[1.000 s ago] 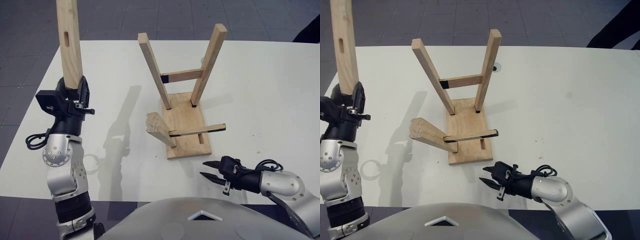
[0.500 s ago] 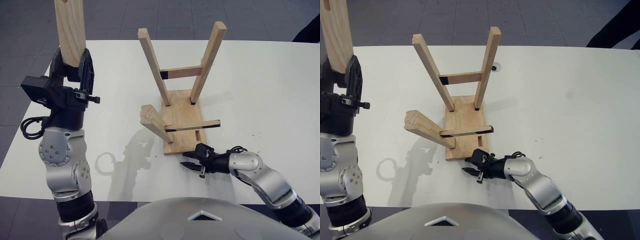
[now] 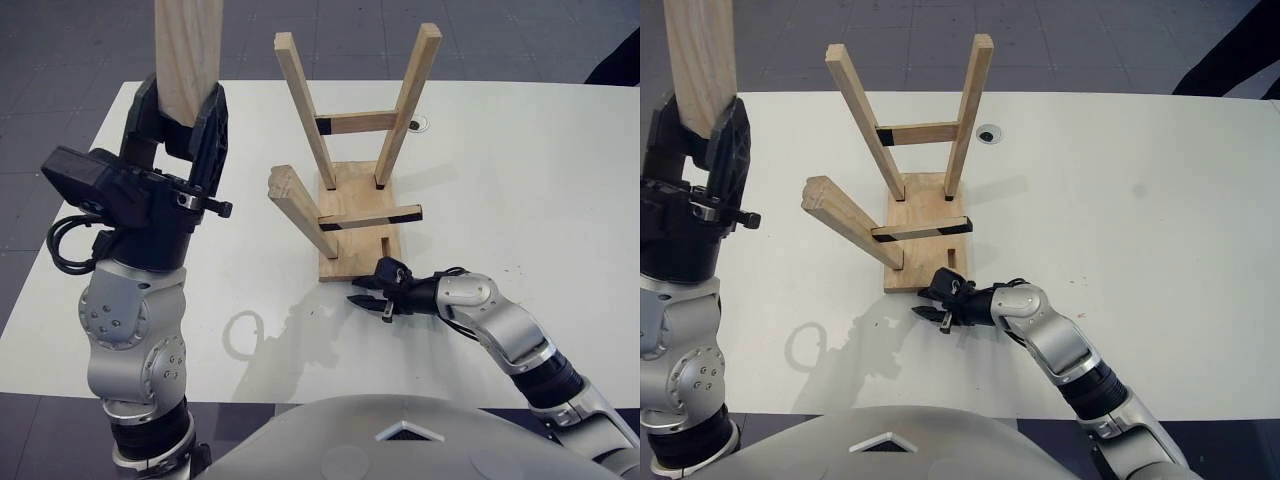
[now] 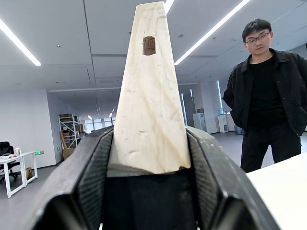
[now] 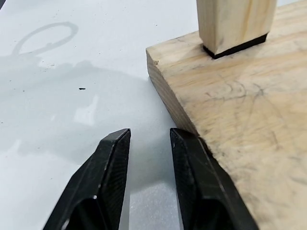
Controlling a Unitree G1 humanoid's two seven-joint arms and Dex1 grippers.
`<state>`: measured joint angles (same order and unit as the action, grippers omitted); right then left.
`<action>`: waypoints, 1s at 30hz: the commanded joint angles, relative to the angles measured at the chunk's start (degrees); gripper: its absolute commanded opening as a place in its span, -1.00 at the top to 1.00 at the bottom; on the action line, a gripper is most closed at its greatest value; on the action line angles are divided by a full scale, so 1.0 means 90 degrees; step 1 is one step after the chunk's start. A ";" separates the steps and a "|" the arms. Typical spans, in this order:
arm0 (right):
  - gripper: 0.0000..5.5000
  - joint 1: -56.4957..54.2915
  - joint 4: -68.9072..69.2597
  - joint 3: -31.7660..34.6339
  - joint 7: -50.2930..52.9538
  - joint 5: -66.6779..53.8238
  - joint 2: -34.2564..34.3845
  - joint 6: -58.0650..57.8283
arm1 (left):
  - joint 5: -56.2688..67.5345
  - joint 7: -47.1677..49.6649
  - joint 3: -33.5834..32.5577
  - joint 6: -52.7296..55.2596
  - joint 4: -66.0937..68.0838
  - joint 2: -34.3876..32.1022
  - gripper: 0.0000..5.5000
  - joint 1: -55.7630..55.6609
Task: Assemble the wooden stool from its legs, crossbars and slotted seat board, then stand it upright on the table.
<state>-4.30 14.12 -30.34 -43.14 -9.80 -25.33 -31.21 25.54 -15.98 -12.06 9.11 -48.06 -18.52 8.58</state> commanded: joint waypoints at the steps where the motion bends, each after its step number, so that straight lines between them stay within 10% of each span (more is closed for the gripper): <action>1: 0.44 -0.0136 -0.0531 0.0071 0.0140 0.0212 0.0029 -0.0087 | 0.0292 -0.0014 0.0086 0.0381 -0.0616 -0.0241 0.24 0.0088; 13: 0.44 0.0075 0.0126 0.0482 0.0106 -0.0124 0.0018 -0.0305 | 0.0549 -0.0517 0.1975 0.0919 -0.1294 -0.0536 0.24 0.0892; 30: 0.44 0.2367 0.2043 0.3483 -0.1629 -0.3294 -0.1422 -0.1024 | 0.1225 -0.2600 0.3272 0.0665 -0.0027 -0.1076 0.24 0.1325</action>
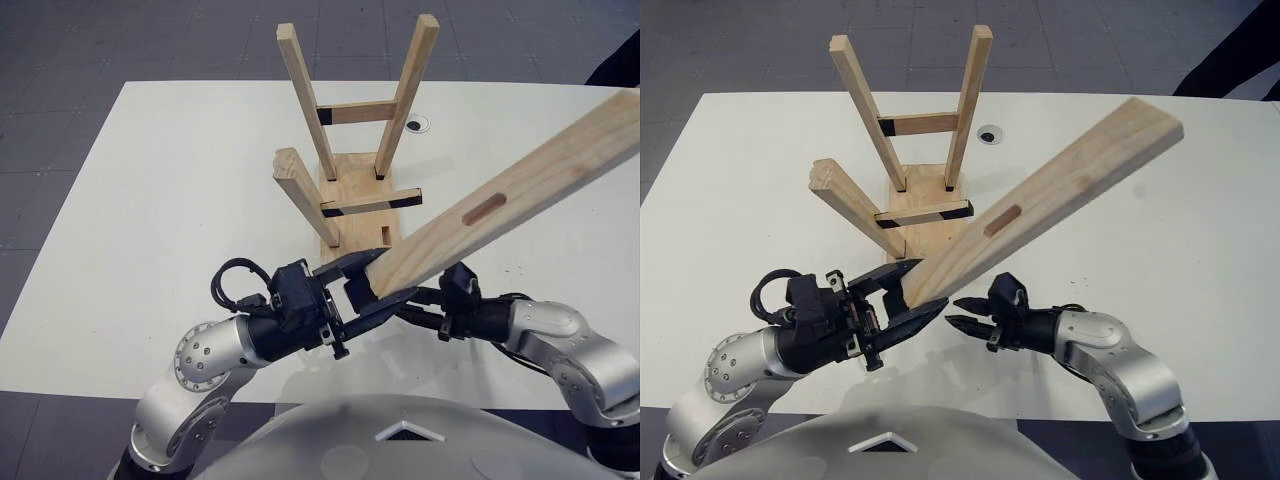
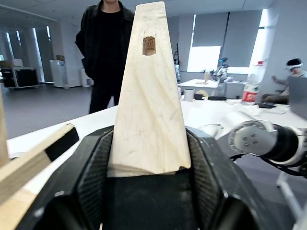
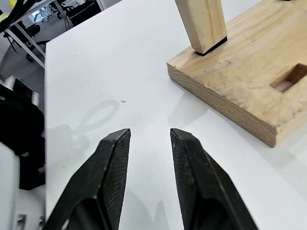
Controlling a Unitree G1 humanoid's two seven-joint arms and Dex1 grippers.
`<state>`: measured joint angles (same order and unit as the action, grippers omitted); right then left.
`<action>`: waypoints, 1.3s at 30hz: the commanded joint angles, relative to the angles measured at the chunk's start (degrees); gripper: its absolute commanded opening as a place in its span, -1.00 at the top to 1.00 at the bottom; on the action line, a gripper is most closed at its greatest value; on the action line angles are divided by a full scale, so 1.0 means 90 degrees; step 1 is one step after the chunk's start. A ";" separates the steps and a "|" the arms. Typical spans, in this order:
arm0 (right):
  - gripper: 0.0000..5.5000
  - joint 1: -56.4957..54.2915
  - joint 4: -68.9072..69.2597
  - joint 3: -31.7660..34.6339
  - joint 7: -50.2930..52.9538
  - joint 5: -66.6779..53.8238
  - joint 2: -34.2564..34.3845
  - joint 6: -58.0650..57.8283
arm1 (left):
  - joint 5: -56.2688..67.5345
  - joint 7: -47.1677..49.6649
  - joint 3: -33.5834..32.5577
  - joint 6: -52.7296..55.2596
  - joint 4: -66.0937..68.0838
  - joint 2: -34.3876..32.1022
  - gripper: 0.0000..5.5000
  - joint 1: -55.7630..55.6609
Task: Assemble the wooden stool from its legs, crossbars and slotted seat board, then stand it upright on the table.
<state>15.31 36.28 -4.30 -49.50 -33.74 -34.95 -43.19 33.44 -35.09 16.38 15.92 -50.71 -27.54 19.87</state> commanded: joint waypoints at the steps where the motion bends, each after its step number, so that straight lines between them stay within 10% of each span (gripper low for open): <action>1: 0.44 0.0226 -0.0545 0.0721 -0.1202 -0.0805 -0.0428 0.0401 | 0.0443 -0.0589 0.0137 -0.0094 0.0322 -0.0082 0.24 0.0104; 15: -0.48 0.0422 -0.0547 0.2382 -0.1676 -0.3797 -0.0344 0.0174 | 0.1414 -0.0760 -0.0090 0.0006 0.0706 0.0157 0.24 0.0150; 39: -0.50 -0.0694 0.0174 0.1024 -0.0109 -0.4438 0.0151 0.0161 | 0.1235 -0.0919 0.0490 0.0144 0.1348 0.0628 0.24 -0.0083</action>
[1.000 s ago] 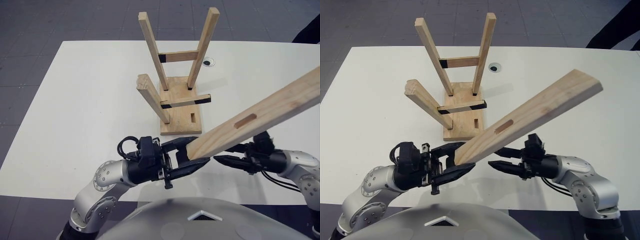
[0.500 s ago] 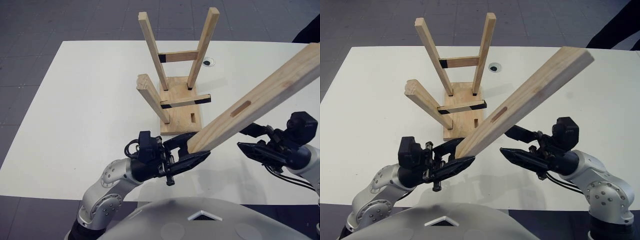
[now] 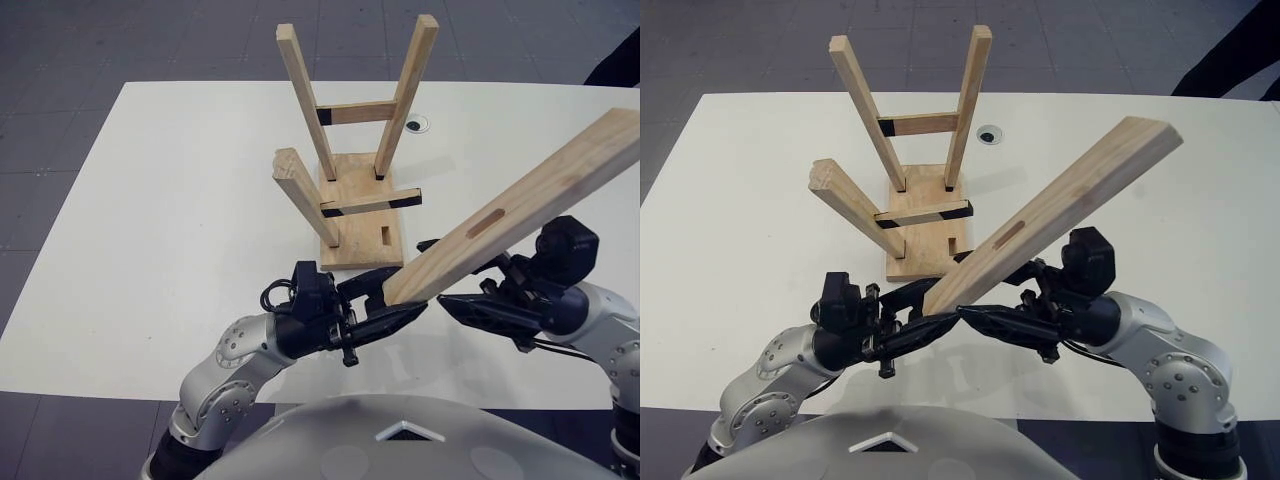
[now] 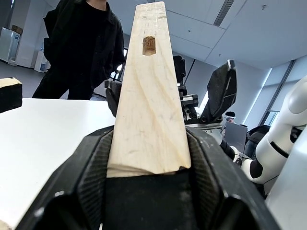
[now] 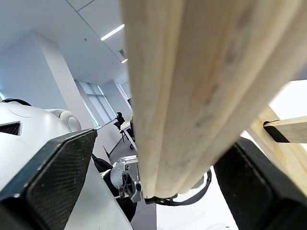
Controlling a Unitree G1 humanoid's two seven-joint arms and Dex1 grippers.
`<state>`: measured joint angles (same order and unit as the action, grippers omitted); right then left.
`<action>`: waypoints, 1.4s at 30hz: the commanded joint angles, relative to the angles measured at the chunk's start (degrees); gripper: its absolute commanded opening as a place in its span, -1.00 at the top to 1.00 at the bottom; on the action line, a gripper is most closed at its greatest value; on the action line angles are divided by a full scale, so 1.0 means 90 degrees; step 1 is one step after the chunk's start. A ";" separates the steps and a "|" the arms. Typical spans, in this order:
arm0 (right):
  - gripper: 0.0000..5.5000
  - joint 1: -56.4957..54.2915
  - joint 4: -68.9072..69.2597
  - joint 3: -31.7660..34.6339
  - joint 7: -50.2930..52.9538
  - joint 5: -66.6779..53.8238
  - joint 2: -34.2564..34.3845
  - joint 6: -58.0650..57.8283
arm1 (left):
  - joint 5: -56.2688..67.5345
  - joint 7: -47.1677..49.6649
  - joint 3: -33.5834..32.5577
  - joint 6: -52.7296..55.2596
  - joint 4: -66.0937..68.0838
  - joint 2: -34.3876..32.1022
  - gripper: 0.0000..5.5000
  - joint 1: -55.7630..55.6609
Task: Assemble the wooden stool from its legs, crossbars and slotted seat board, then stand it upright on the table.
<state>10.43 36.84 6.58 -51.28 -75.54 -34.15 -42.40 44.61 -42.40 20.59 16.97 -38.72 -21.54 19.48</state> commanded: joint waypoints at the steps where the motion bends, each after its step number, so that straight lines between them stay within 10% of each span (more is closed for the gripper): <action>1: -0.50 -0.0187 0.0109 -0.0227 0.0100 0.0254 0.0075 0.0091 | 0.0034 -0.0118 0.0021 0.0040 0.0008 -0.0029 0.24 -0.0041; 6: -0.50 -0.0259 0.0035 -0.0293 0.0071 0.0332 0.0109 0.0195 | 0.0186 -0.0148 -0.0021 0.0094 0.0003 0.0017 0.24 -0.0016; 18: 0.24 -0.0403 -0.0138 -0.0019 0.0402 -0.0137 0.0407 0.0391 | 0.0372 -0.0151 -0.0113 0.0001 0.0162 0.0287 0.24 0.0039; 42: 0.25 -0.0137 -0.0336 0.0007 0.0512 0.0594 0.0303 0.0420 | 0.0219 -0.0276 -0.0420 -0.0203 0.0086 0.0141 0.24 0.0034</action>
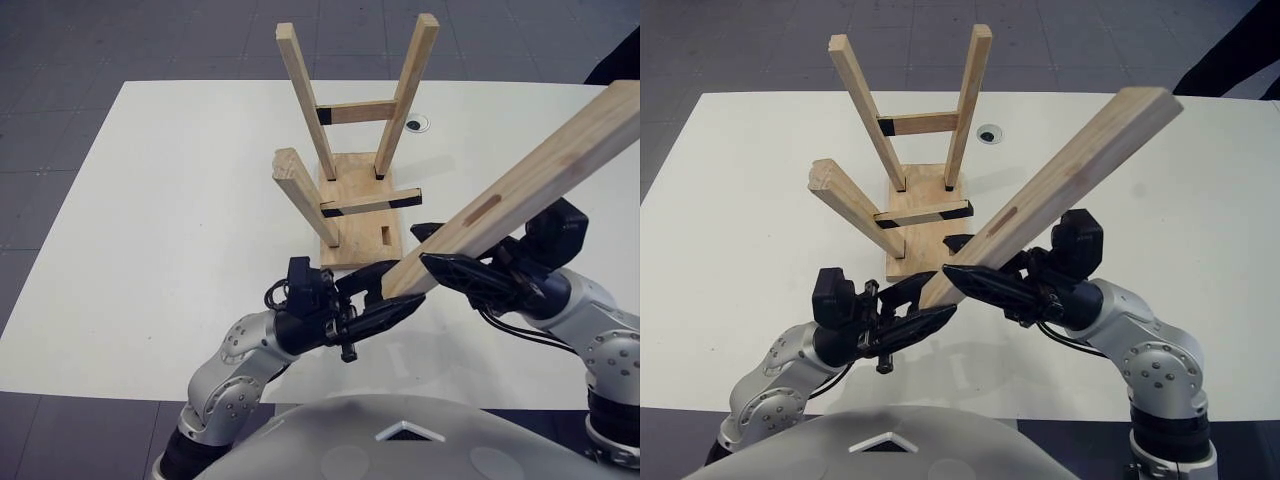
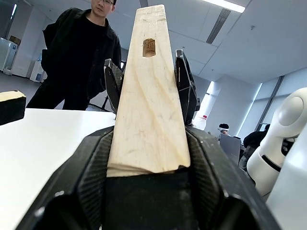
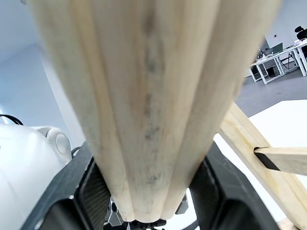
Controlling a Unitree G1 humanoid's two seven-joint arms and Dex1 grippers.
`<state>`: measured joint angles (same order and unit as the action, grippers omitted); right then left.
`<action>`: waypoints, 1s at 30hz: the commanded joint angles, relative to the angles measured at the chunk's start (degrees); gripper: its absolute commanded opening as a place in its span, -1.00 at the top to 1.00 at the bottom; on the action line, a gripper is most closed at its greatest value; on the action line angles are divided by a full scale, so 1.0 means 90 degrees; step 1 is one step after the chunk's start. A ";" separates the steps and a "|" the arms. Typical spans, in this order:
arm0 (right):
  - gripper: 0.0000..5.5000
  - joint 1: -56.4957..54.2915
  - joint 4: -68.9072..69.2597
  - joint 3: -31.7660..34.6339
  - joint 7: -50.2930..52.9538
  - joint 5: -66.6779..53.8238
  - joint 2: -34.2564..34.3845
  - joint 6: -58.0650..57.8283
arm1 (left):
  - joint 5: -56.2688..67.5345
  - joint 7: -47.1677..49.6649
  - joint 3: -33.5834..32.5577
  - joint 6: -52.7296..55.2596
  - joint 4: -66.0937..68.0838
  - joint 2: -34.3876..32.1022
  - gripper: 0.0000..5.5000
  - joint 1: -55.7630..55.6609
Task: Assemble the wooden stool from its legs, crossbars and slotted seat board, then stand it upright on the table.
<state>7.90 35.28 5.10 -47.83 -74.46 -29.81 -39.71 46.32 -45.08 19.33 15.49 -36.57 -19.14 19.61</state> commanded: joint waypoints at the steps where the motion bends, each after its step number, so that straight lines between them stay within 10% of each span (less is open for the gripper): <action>1: 0.25 0.0167 -0.0147 0.0158 0.0120 0.0507 -0.0186 0.0110 | 0.0045 0.0021 -0.0296 -0.0034 -0.0161 -0.0142 0.24 0.0013; 18: 0.25 0.0210 -0.0153 0.0029 0.0086 0.0247 -0.0332 -0.0247 | -0.0200 -0.0677 -0.0314 -0.0407 0.0052 -0.0304 -0.59 0.0233; 30: 0.25 0.0492 -0.0642 0.0456 -0.0351 0.1907 -0.0853 0.0520 | -0.1188 -0.1072 -0.1414 -0.0998 0.0369 -0.1267 -0.60 0.0470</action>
<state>13.13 31.33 8.61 -50.44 -60.59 -36.96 -37.11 39.90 -53.55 7.54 8.11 -35.51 -28.02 23.48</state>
